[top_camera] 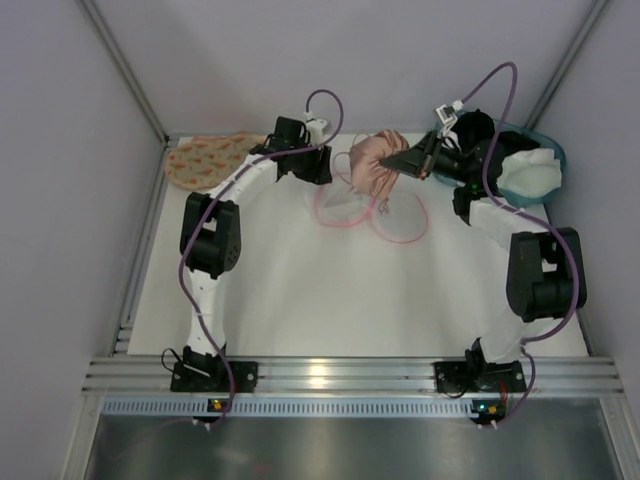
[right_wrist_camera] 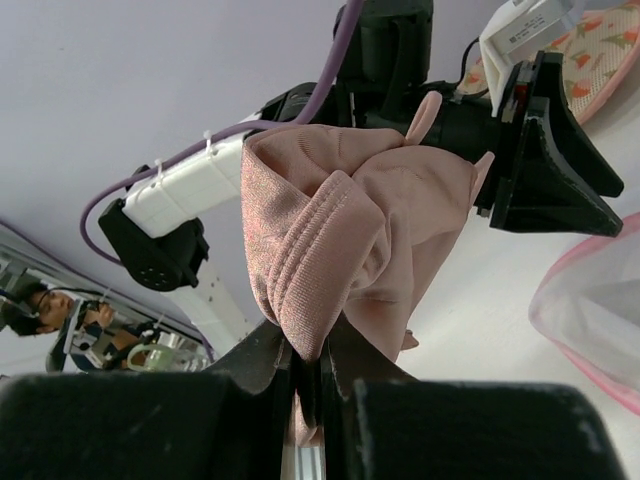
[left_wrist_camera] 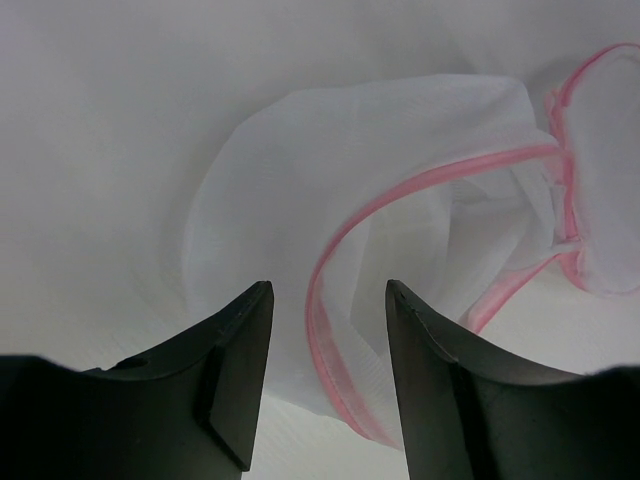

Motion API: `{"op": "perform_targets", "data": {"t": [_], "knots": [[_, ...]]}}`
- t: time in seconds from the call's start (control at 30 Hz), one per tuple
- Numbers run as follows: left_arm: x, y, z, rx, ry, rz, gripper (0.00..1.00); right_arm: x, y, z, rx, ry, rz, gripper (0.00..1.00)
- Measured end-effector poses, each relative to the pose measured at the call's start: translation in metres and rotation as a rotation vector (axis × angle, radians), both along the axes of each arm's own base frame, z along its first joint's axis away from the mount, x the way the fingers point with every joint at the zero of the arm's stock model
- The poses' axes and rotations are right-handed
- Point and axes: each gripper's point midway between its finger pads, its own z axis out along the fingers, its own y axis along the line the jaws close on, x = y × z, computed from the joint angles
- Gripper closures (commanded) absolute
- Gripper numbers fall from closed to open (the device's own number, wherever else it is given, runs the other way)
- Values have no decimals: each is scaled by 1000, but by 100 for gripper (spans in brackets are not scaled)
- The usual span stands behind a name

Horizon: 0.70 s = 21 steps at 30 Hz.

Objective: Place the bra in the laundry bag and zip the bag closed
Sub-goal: Adjust the laundry bag at the center of the board.

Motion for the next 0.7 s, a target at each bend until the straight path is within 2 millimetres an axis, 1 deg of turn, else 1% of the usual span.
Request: {"op": "perform_targets", "data": {"t": [0.1, 0.17, 0.27, 0.3, 0.37, 0.4, 0.43, 0.5, 0.6, 0.7], "knots": [[3, 4, -9, 26, 0, 9, 44, -3, 0, 0, 7, 0, 5, 100], [4, 6, -17, 41, 7, 13, 45, -5, -1, -7, 5, 19, 7, 100], [4, 7, -29, 55, 22, 10, 52, -7, -1, -22, -2, 60, 5, 100], [4, 7, -30, 57, 23, 7, 58, -8, -1, -27, -6, 72, 5, 100], [3, 6, -31, 56, 25, 0, 67, -9, -1, -35, -16, 89, 4, 100], [3, 6, -30, 53, 24, -5, 74, -9, -2, -37, -22, 89, 3, 100], [2, 5, -30, 48, 24, -9, 88, -9, -2, -39, -26, 91, 3, 100], [0, 4, -31, 42, 31, -16, 99, -9, -2, -42, -41, 87, 1, 100], [-7, 3, -38, 38, 52, -30, 100, -12, -2, -48, -74, 81, 3, 100], [-24, 6, -42, 36, 90, -42, 100, -18, -3, -58, -117, 82, 22, 100]]}}
